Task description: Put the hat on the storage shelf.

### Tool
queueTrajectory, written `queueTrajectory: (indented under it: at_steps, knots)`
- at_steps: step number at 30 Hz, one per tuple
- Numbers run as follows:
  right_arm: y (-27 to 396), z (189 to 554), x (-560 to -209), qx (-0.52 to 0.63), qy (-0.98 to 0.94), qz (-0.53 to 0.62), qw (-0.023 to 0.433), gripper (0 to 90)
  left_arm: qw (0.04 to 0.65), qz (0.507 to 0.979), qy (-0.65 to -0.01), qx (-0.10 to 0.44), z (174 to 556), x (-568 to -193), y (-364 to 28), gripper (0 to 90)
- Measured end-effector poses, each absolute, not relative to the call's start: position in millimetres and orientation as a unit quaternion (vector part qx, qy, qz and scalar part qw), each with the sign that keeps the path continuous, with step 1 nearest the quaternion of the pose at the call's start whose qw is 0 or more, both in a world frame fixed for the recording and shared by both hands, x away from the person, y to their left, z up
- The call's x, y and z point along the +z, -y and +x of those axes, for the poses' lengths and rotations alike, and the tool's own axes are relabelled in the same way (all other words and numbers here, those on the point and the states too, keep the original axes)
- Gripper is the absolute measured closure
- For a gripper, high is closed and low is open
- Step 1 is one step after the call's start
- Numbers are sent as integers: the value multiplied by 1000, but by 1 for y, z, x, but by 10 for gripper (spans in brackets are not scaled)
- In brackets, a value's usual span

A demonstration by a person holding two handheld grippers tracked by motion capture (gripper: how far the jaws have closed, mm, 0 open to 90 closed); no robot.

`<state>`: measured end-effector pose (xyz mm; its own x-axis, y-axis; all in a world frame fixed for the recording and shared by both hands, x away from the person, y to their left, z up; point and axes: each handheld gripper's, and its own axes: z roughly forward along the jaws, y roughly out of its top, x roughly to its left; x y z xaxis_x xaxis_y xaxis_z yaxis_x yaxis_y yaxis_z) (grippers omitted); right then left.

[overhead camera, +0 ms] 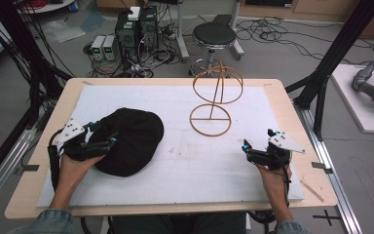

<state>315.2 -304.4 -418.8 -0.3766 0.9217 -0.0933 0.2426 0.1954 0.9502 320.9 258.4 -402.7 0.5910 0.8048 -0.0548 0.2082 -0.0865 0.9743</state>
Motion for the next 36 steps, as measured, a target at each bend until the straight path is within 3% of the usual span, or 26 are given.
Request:
queueTrajectory:
  at_steps: [17, 21, 33, 36]
  knots:
    - [307, 314, -419, 470, -683, 426, 363, 52, 536, 723, -361, 243, 327, -414, -245, 229]
    - [307, 314, -420, 471, -681, 426, 365, 52, 537, 726, -358, 237, 327, -415, -247, 294]
    - [307, 314, -420, 471, -682, 425, 364, 52, 518, 740, -348, 251, 323, -415, -246, 628]
    - [307, 314, -420, 473, -681, 425, 364, 52, 521, 738, -342, 259, 322, -413, -245, 648]
